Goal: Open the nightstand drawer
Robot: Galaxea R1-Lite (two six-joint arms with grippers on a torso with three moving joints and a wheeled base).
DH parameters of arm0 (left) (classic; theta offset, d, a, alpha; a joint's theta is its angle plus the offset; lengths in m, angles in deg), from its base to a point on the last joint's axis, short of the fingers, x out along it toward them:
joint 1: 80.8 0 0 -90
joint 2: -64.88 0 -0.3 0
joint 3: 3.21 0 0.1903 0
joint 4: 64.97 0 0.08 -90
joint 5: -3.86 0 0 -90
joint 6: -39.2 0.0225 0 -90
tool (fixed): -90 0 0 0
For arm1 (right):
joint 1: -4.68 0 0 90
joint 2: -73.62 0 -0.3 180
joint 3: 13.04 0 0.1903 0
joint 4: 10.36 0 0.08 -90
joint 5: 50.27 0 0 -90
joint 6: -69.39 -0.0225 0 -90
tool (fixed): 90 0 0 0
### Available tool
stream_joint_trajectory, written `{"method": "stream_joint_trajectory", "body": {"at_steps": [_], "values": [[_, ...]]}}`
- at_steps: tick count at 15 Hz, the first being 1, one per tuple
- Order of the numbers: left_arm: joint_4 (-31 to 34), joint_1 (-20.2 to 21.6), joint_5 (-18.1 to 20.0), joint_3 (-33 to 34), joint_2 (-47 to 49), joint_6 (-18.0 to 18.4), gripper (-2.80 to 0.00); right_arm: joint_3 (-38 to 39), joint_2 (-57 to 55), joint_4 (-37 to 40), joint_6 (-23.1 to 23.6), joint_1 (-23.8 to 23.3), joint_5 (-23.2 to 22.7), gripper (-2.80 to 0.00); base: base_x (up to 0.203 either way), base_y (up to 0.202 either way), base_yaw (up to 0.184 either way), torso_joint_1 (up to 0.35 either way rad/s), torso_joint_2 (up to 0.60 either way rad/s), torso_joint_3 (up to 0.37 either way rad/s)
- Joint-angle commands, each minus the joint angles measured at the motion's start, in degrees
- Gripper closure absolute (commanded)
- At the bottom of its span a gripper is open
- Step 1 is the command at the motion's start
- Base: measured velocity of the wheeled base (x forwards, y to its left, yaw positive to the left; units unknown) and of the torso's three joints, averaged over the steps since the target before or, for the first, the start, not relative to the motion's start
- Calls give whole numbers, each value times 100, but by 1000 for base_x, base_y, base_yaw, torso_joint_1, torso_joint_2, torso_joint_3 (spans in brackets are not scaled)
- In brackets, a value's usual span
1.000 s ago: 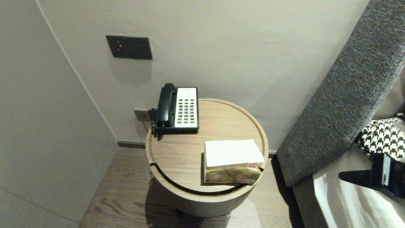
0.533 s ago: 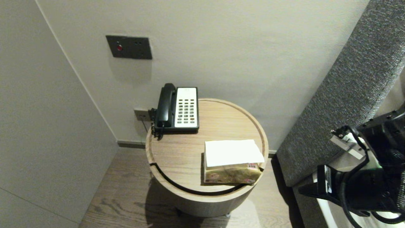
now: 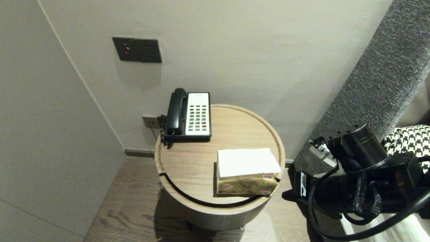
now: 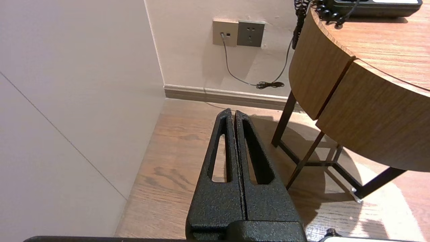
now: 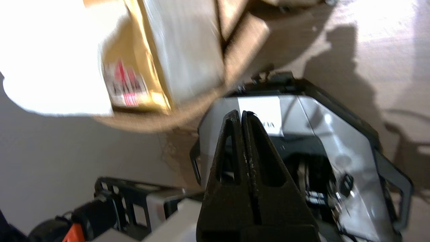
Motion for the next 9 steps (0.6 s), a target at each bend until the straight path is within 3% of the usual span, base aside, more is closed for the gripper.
{"method": "stream_joint_trajectory", "body": {"at_steps": [1, 9], "values": [[-5, 0, -3, 0, -9, -2, 0, -13, -330, -289, -22, 16, -5, 0, 0, 0, 0, 0, 0, 0], [-5, 0, -3, 0, -9, -2, 0, -454, -791, -385, -18, 16, -14, 0, 0, 0, 0, 0, 0, 0]]}}
